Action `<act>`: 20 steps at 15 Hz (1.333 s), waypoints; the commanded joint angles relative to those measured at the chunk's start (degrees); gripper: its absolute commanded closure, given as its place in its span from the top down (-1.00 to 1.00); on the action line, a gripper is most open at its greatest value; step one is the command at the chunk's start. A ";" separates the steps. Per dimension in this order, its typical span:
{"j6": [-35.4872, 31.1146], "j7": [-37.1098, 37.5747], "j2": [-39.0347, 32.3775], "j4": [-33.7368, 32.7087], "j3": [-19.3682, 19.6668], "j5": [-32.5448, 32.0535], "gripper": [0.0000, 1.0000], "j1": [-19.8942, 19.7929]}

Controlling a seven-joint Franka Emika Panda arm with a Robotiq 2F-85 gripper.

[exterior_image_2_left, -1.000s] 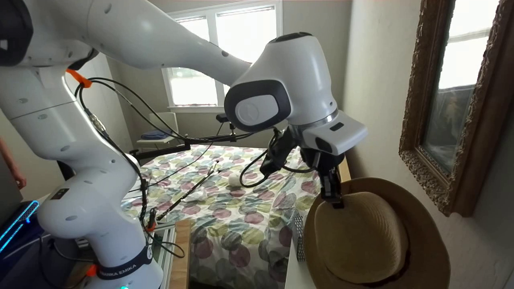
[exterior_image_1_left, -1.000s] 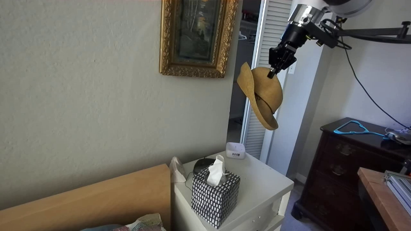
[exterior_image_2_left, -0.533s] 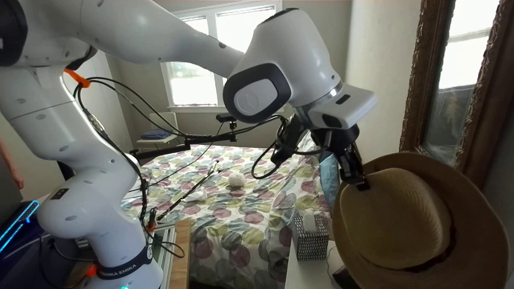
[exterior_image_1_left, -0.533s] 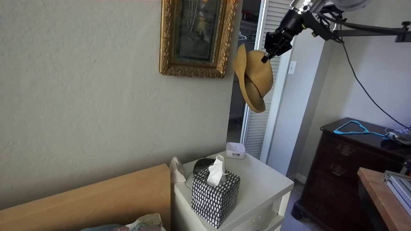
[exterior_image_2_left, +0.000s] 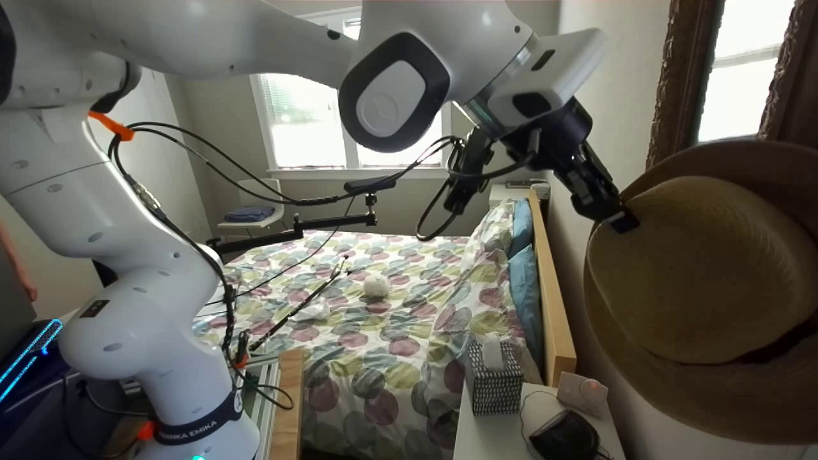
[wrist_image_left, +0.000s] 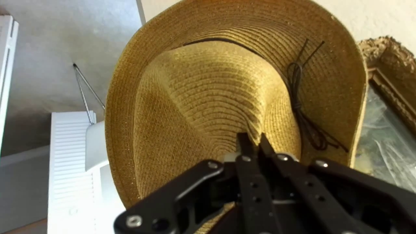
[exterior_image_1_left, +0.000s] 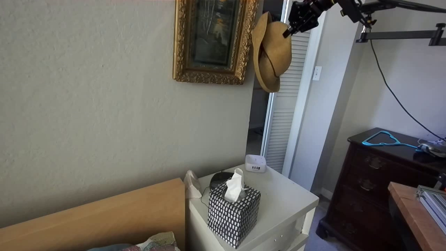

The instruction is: Hang the hat on the top right of the picture frame

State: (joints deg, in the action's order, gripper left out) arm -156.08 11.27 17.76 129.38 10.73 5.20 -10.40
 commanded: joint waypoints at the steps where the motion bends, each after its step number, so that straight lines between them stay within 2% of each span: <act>1: -3.81 -1.16 2.47 -1.02 0.12 2.45 -0.97 0.41; 9: -12.66 -1.16 7.84 -1.17 -0.01 3.05 -0.97 1.24; 16: -13.59 -1.32 13.92 -1.53 -0.50 3.07 -0.97 2.56; 20: -12.30 -2.39 16.58 -2.42 -0.22 3.17 -0.97 4.85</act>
State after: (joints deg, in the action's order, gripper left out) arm -169.31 11.05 32.04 127.68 10.31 6.24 -7.45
